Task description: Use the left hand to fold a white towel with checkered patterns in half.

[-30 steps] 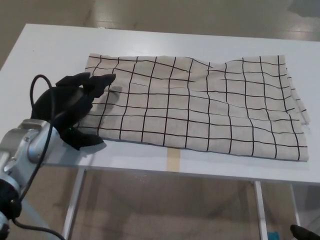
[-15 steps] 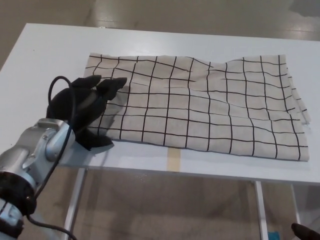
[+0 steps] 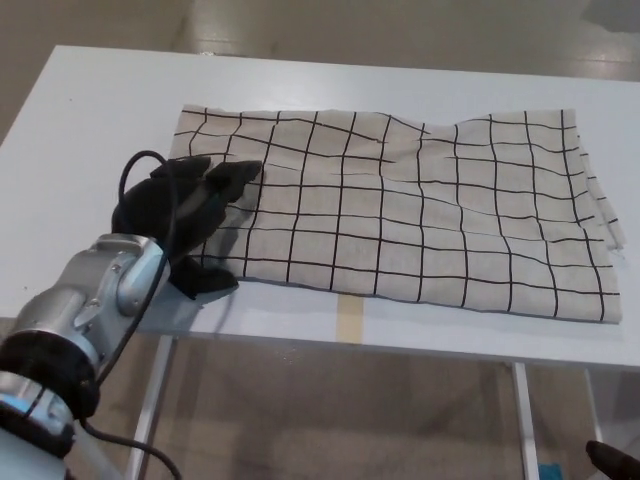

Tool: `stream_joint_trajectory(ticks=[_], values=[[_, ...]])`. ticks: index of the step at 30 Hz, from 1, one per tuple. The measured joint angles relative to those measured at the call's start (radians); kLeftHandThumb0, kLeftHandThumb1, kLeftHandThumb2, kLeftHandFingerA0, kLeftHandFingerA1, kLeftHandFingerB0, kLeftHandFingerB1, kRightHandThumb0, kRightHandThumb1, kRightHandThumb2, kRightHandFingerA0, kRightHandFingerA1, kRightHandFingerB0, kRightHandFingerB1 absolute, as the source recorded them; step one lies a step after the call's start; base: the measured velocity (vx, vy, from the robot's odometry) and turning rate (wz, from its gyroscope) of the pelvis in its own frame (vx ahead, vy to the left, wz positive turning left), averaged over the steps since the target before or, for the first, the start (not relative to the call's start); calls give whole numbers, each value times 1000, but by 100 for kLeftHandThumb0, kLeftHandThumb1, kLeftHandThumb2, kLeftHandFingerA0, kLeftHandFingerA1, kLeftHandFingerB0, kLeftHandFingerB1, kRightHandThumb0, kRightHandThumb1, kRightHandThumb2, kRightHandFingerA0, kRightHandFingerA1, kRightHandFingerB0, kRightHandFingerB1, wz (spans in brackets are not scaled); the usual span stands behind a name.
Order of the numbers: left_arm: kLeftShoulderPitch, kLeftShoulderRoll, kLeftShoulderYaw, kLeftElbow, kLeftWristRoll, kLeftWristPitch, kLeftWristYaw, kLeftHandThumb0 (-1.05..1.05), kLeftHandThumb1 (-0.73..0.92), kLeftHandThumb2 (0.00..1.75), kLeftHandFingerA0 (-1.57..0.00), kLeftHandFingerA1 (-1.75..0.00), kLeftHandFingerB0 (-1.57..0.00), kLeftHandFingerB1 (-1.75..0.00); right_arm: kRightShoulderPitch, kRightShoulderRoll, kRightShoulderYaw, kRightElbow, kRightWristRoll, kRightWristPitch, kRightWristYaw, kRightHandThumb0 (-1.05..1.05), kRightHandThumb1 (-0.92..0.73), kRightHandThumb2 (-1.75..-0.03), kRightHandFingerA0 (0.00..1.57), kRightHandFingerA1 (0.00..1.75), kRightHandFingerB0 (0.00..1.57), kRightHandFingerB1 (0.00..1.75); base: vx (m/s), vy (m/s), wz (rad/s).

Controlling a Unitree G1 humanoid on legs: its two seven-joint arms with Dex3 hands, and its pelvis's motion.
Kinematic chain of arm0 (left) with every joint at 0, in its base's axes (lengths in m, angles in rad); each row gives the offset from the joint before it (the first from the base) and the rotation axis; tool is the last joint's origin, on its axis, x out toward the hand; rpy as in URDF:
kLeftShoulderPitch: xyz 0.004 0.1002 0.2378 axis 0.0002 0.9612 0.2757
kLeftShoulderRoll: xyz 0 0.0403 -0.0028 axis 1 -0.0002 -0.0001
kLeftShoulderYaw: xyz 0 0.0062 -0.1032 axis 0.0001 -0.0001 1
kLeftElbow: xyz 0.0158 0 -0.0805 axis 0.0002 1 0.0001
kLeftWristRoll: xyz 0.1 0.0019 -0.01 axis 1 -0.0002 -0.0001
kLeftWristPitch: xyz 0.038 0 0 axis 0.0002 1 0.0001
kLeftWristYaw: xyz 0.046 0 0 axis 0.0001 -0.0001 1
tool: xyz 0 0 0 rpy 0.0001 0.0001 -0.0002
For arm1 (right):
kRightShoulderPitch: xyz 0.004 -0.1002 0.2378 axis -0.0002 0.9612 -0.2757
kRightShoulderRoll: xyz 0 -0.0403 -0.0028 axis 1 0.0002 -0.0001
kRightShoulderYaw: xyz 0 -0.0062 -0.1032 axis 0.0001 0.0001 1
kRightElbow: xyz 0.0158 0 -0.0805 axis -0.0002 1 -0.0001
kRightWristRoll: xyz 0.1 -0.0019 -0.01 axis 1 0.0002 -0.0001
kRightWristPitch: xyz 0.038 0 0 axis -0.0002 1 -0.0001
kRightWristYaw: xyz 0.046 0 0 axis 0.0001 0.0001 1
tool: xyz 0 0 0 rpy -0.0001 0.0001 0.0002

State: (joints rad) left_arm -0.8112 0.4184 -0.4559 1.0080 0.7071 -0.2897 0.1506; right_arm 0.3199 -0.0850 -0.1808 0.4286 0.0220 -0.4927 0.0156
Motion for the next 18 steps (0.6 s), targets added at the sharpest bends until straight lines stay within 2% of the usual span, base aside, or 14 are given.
stream_joint_trajectory(ticks=[3, 5, 6, 7, 8, 9, 10, 11, 12, 13, 14, 15, 16, 18], values=[[-12, -15, -6, 20, 0, 10, 10, -62, 39, 70, -11, -14, -11, -20, 2, 1, -1, -6, 3, 0, 0, -42, -72, -61, 43, 59, 45, 50, 0, 0, 0], [-17, -22, -7, 34, -1, 11, 16, -57, 36, 70, -5, -28, -8, -36, 3, 2, -3, -9, 8, 1, 3, -42, -72, -61, 43, 60, 45, 50, 0, 0, 0], [-19, -24, -7, 39, -2, 11, 17, -30, 28, 86, 0, -49, 0, -47, 4, 3, -3, -10, 10, 2, 4, -42, -72, -61, 43, 60, 45, 50, 0, 0, 0], [-27, -30, -7, 56, -3, 10, 18, -58, 43, 71, -22, -40, -27, -41, 5, 4, -4, -15, 15, 4, 9, -42, -72, -61, 43, 60, 45, 50, 0, 0, 0], [-29, -32, -7, 61, -4, 11, 19, -49, 59, 57, -60, -60, -58, -73, 5, 4, -4, -16, 17, 5, 11, -41, -72, -61, 43, 60, 45, 50, 0, 0, 0], [-36, -37, -12, 74, -3, 11, 21, -49, 59, 57, -60, -60, -58, -73, 5, 6, -4, -17, 22, 5, 14, -41, -72, -61, 43, 60, 45, 50, 0, 0, 0], [-44, -39, -28, 88, 1, 15, 24, -45, 61, 58, -67, -83, -61, -97, 5, 7, -5, -19, 27, 7, 17, -41, -72, -61, 43, 60, 45, 50, 0, 0, 0], [-51, -40, -41, 99, 6, 20, 27, -45, 61, 58, -67, -83, -61, -97, 5, 8, -6, -20, 31, 8, 19, -41, -72, -61, 43, 60, 45, 50, 0, 0, 0], [-57, -41, -52, 105, 12, 23, 30, -41, 61, 59, -73, -109, -68, -121, 6, 9, -6, -21, 33, 9, 21, -41, -72, -61, 43, 60, 45, 50, 0, 0, 0], [-71, -41, -81, 121, 27, 30, 40, -47, 46, 77, -95, -137, -90, -132, 6, 10, -7, -21, 37, 11, 24, -41, -72, -61, 43, 60, 45, 50, 0, 0, 0], [-85, -41, -104, 132, 39, 36, 51, -28, 64, 58, -73, -175, -64, -172, 5, 12, -7, -22, 39, 12, 27, -41, -72, -61, 43, 61, 45, 50, 0, 0, 0], [-93, -42, -112, 137, 43, 38, 61, -28, 64, 58, -73, -175, -64, -172, 5, 13, -7, -24, 40, 13, 29, -41, -72, -61, 43, 61, 45, 50, 0, 0, 0], [-102, -45, -123, 148, 50, 44, 81, -37, 50, 82, -110, -141, -94, -133, 5, 17, -7, -28, 44, 14, 32, -41, -72, -61, 43, 61, 45, 50, 0, 0, 0], [-105, -50, -129, 154, 54, 49, 93, -37, 53, 84, -110, -142, -92, -132, 6, 19, -7, -29, 46, 15, 33, -41, -72, -61, 43, 61, 45, 50, 0, 0, 0]])
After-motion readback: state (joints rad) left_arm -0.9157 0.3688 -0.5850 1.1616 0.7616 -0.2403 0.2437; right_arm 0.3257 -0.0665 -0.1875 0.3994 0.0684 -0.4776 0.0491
